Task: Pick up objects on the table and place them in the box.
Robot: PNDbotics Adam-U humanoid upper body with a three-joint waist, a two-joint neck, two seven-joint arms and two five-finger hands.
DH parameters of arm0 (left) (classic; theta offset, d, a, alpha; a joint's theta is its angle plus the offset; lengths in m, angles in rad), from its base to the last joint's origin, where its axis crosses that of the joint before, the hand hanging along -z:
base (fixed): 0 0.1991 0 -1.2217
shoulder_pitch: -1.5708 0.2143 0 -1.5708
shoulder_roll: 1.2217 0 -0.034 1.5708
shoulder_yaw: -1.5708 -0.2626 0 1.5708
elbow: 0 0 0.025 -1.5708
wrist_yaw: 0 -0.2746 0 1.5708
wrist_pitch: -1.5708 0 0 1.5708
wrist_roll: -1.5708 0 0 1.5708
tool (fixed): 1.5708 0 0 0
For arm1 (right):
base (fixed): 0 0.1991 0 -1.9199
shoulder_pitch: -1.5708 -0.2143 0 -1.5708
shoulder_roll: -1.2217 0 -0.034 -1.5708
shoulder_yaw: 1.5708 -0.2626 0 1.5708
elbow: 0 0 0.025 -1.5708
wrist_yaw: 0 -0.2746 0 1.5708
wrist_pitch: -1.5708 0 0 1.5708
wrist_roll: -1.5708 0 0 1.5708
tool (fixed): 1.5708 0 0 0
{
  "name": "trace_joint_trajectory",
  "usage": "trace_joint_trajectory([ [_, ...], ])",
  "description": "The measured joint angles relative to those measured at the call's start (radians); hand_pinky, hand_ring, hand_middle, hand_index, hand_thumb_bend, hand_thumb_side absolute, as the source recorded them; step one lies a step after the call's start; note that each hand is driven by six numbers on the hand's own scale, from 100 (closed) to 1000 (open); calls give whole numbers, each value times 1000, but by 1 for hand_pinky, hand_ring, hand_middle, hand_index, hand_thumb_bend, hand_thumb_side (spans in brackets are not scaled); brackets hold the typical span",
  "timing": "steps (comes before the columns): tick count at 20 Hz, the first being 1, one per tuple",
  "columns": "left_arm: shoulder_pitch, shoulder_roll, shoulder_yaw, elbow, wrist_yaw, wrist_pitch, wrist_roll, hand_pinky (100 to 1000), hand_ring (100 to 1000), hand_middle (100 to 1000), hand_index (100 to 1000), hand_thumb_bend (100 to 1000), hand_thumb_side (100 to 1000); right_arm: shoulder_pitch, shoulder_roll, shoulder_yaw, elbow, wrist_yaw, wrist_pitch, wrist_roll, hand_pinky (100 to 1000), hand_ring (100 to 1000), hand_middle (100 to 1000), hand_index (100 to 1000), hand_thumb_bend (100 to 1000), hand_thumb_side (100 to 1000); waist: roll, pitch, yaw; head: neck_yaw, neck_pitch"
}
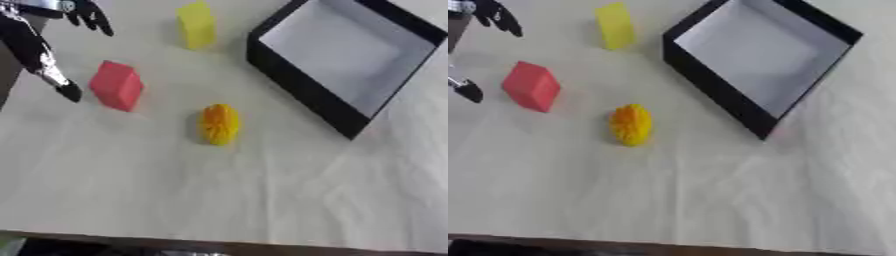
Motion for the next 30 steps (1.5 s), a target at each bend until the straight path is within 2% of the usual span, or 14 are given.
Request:
trace_joint_trajectory([
  [3,-7,-25,0,34,-47,-19,16,862,891,877,903,940,380,0,1,0,0,3,2,1,949,874,840,901,100,599,0,0,-2,7,0],
  [11,-27,-100,7,157,-158,-71,68,861,893,878,905,953,379,-10,16,5,0,5,14,6,949,875,839,901,100,606,0,0,-7,19,0],
  [24,-34,-193,37,305,-281,-146,143,859,892,880,905,962,360,-27,36,12,0,19,36,13,950,875,838,900,100,620,0,1,-19,38,0],
  [27,-36,-212,43,322,-296,-168,165,856,887,872,899,941,351,-29,37,13,0,22,42,16,950,875,839,900,100,624,0,1,-21,43,-1],
  [30,-40,-226,44,335,-305,-181,178,829,862,840,877,874,320,-35,44,14,0,25,45,18,950,875,839,900,100,623,0,4,-24,44,-1],
])
